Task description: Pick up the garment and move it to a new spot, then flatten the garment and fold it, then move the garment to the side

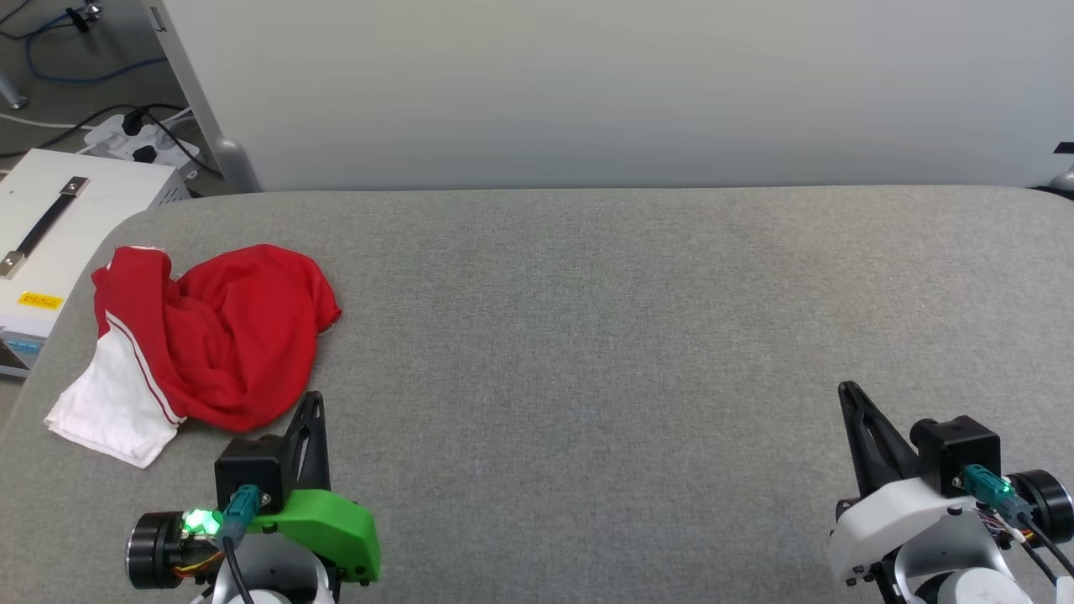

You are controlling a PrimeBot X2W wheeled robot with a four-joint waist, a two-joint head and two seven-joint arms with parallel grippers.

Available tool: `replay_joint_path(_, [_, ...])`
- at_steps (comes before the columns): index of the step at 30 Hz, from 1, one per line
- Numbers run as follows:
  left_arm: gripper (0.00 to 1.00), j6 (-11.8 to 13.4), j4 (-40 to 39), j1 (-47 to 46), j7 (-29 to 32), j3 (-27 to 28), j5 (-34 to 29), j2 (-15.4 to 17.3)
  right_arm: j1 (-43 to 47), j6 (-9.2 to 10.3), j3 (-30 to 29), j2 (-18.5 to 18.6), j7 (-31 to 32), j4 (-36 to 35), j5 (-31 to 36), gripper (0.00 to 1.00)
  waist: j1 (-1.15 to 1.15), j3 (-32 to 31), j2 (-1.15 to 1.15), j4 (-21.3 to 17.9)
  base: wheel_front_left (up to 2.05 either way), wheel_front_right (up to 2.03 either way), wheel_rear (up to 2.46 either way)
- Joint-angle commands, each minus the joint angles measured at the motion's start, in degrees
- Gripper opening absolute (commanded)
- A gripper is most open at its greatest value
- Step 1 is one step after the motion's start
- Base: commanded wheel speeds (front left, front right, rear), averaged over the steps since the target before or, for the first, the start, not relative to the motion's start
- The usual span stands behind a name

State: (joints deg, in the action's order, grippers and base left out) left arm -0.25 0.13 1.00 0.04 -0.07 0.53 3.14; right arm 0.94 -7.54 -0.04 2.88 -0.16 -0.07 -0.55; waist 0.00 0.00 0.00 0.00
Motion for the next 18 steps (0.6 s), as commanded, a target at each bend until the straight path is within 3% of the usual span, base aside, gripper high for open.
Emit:
replay_joint_path(1, [0.00,0.2,-0.1,-1.0,0.0,0.1,-0.5,-0.3,-0.9,0.05,0.0,0.0,0.2,0.1,0.6,0.00,0.00,0.0,0.00,0.0,0.00,0.00,0.00])
replay_joint_path(18, [0.00,0.2,-0.1,-1.0,0.0,0.1,-0.5,-0.3,-0.9,0.05,0.0,0.0,0.2,0.1,0.6,0.00,0.00,0.0,0.00,0.0,0.00,0.00,0.00])
